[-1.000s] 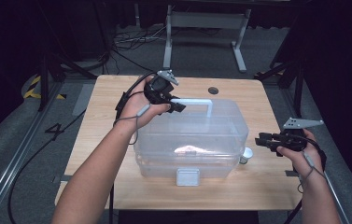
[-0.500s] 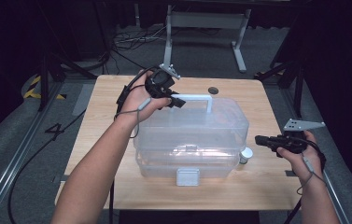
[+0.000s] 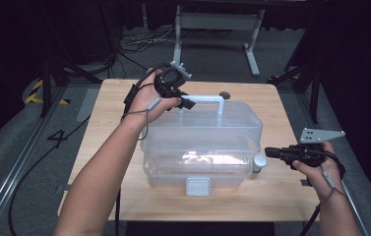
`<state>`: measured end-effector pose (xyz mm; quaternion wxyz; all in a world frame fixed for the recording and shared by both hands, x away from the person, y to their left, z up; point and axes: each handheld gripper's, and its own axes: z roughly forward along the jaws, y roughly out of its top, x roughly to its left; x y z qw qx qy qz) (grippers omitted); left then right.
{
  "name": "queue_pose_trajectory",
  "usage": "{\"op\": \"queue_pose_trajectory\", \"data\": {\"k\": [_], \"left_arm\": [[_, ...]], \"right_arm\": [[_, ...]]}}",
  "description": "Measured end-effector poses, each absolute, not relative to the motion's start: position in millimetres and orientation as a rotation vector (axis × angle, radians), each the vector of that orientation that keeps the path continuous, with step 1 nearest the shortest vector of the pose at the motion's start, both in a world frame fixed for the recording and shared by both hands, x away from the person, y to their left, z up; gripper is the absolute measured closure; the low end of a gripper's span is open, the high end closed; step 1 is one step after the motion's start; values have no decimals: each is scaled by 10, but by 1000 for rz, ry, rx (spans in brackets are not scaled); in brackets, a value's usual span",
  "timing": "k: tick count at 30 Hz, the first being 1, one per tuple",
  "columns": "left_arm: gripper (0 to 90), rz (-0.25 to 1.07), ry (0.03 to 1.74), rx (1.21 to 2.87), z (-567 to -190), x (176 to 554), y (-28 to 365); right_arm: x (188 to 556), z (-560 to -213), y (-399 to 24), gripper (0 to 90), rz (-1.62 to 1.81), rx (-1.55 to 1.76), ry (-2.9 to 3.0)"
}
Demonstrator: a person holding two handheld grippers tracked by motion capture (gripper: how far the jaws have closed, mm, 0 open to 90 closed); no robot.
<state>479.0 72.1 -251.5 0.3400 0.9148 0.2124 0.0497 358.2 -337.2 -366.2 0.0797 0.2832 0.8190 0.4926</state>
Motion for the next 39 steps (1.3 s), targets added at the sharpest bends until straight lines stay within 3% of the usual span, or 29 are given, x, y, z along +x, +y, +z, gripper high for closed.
{"op": "queue_pose_trajectory", "data": {"k": [21, 22, 23, 24, 25, 26, 27, 39], "left_arm": [[676, 116, 544, 2368, -2519, 4773, 743], [666, 101, 530, 2364, -2525, 4766, 736], [587, 101, 530, 2364, -2525, 4766, 736], [587, 104, 520, 2375, -2523, 4749, 720], [450, 147, 539, 2376, -2515, 4735, 712], [391, 147, 539, 2376, -2515, 4735, 712], [391, 192, 538, 2365, -2493, 4718, 726], [423, 178, 642, 2193, -2339, 4541, 1098]], "right_arm": [[3566, -3639, -3129, 900, 1591, 774, 2428], [3566, -3638, -3128, 900, 1588, 775, 2431], [3566, -3638, -3128, 900, 1588, 775, 2431], [3568, -3639, -3127, 900, 1585, 775, 2430], [3568, -3636, -3126, 900, 1578, 775, 2433], [3568, -3636, -3126, 900, 1578, 775, 2433], [3568, -3634, -3125, 900, 1577, 776, 2435], [3594, -3591, -3124, 900, 1584, 778, 2418]]}}
